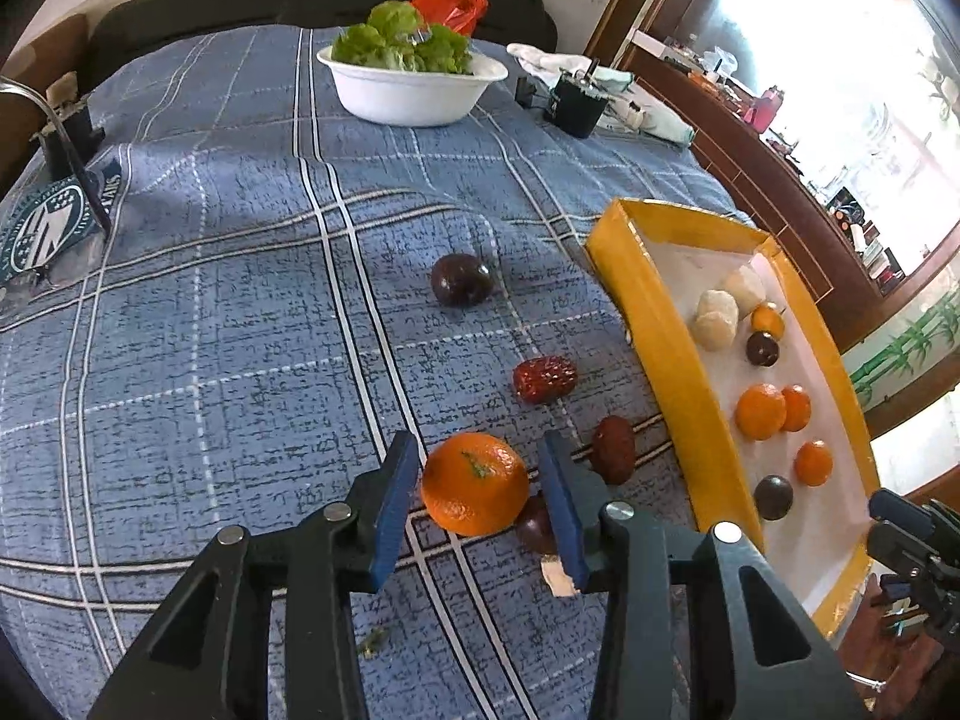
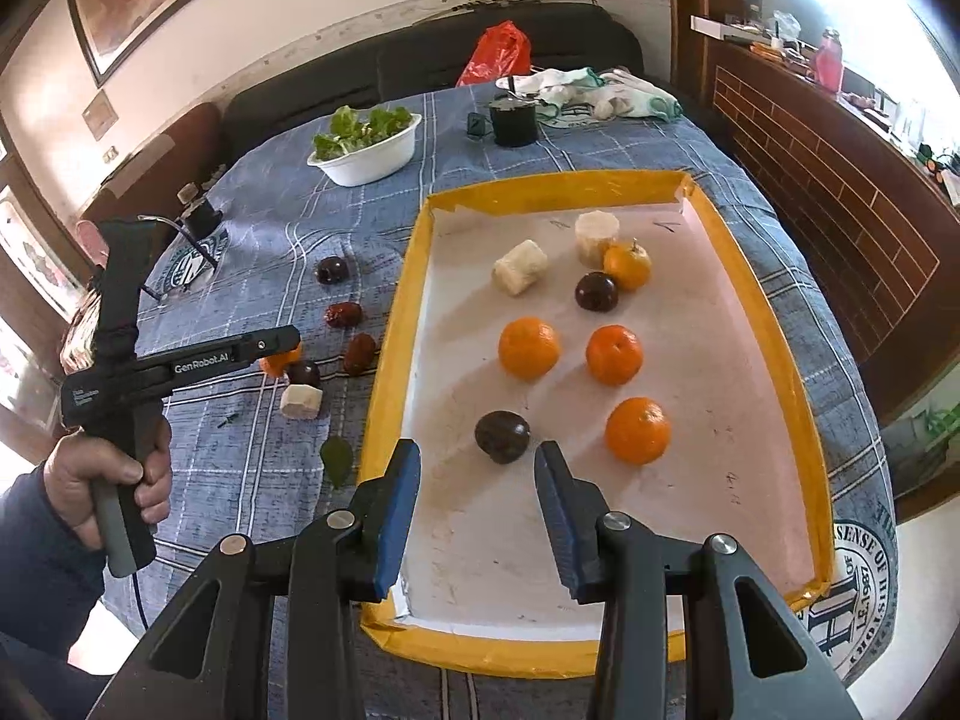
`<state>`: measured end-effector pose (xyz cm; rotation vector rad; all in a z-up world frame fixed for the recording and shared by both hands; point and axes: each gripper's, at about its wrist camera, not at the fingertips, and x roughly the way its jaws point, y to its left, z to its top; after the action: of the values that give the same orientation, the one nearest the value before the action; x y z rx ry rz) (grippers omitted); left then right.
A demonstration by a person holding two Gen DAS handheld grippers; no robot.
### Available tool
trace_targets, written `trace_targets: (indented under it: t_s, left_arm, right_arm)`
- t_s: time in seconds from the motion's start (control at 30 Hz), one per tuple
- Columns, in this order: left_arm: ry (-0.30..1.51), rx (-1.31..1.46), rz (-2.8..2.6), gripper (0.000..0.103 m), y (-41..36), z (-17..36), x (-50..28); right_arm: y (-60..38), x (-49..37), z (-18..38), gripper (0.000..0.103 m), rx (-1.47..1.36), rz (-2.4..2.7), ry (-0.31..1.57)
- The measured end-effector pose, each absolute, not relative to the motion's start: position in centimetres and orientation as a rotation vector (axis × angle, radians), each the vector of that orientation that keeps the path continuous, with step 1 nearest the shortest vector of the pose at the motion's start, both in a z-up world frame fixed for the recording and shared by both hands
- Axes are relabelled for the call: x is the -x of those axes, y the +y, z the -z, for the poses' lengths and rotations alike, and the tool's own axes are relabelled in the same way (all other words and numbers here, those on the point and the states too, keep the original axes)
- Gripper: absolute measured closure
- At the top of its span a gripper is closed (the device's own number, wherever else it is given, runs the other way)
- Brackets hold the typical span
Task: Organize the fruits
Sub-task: 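Move the left tool back to the table and grasp a mandarin orange, then grasp a dark plum with the right tool while the left tool holds the orange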
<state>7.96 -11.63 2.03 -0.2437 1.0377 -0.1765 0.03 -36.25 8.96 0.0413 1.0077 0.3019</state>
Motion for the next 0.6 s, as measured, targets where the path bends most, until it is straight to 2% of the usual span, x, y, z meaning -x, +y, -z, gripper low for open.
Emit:
trace_targets:
  t_s: [0.17, 0.23, 0.6]
  left_arm:
    - [1.038, 0.252, 0.182, 0.063, -11.7, -1.2, -8.1]
    - [1.029, 0.255, 0.193, 0.067, -11.7, -1.2, -8.0]
    - [0.989, 0.293, 0.151, 0.068, -8.9, -2.7, -4.3]
  right_arm:
    - [-36.3, 0.0, -8.7, 0.060, -0.042, -0.297, 1.017]
    - [-36.1, 0.0, -8.5, 0.060, -0.043, -0.301, 1.022]
    - [-32.6, -1.0, -8.7, 0.059, -0.018, -0.411, 1.026]
